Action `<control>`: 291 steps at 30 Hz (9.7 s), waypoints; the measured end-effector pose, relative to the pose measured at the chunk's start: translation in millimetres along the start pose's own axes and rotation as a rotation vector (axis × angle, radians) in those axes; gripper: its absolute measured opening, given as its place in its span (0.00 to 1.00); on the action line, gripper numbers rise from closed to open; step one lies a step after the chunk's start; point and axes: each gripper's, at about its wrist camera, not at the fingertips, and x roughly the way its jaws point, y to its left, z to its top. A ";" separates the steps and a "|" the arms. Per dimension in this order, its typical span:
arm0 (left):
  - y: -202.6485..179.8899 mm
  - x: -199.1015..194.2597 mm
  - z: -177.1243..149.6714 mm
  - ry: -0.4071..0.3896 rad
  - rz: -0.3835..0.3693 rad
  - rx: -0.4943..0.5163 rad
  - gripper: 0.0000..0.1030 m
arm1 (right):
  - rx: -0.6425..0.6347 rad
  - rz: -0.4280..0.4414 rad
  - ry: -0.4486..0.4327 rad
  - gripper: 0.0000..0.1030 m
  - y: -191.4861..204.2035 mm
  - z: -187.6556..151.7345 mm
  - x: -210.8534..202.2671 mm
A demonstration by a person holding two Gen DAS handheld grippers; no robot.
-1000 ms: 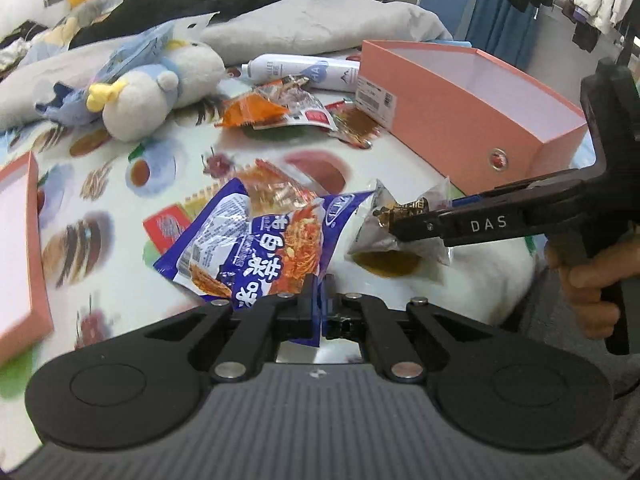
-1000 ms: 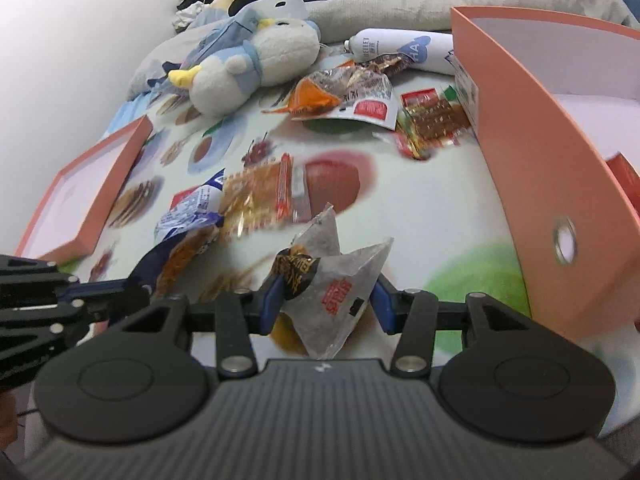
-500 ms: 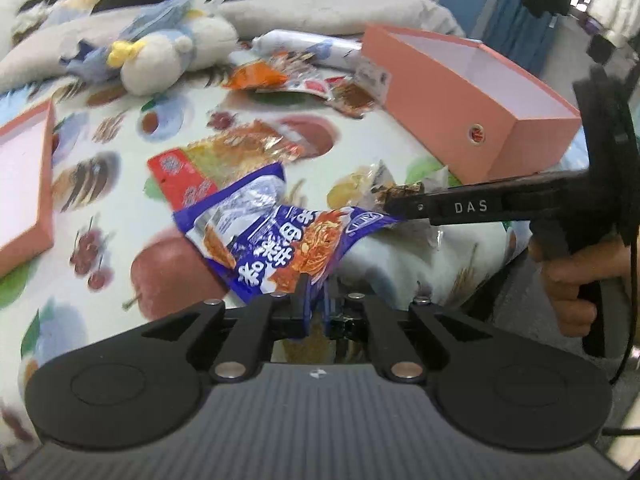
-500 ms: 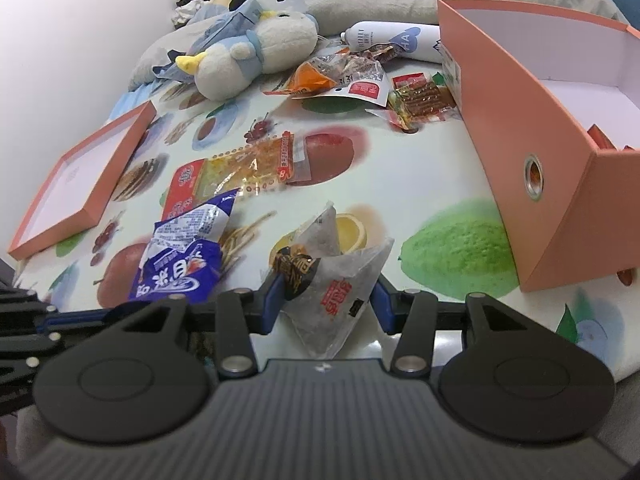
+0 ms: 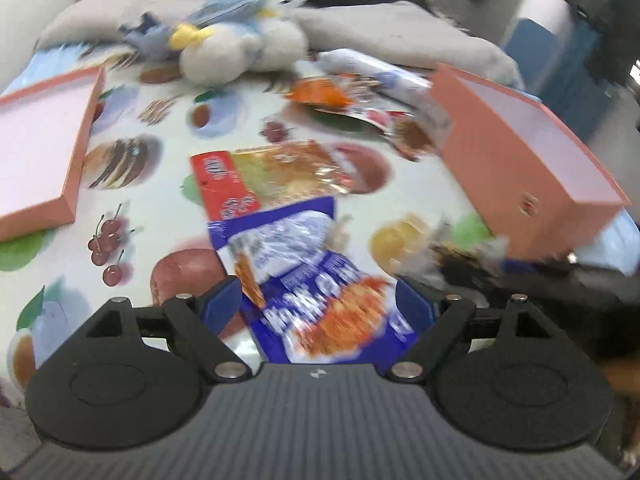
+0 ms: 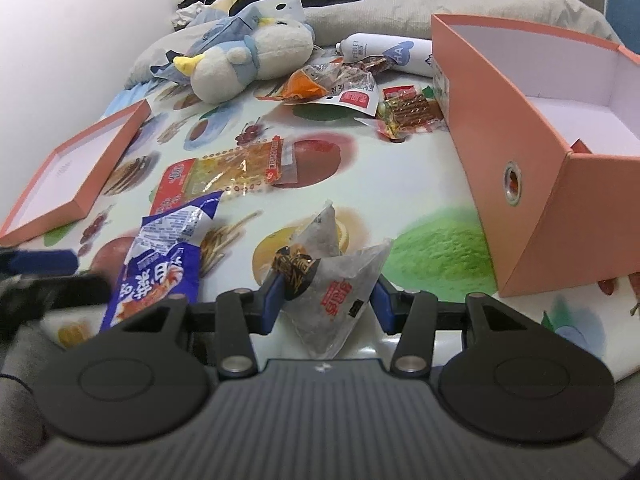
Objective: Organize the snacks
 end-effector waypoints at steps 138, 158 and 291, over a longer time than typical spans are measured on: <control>-239.4 -1.3 259.6 -0.208 -0.239 0.316 0.81 | 0.164 -0.310 -0.425 0.50 -147.6 182.5 -135.0; -136.2 -92.9 203.7 -0.423 -0.065 0.280 0.86 | 0.022 -0.111 -0.481 0.50 -43.3 172.4 -128.0; -10.2 100.7 46.5 0.163 0.036 0.232 0.34 | -0.542 -0.107 0.027 0.05 59.4 -0.6 -0.7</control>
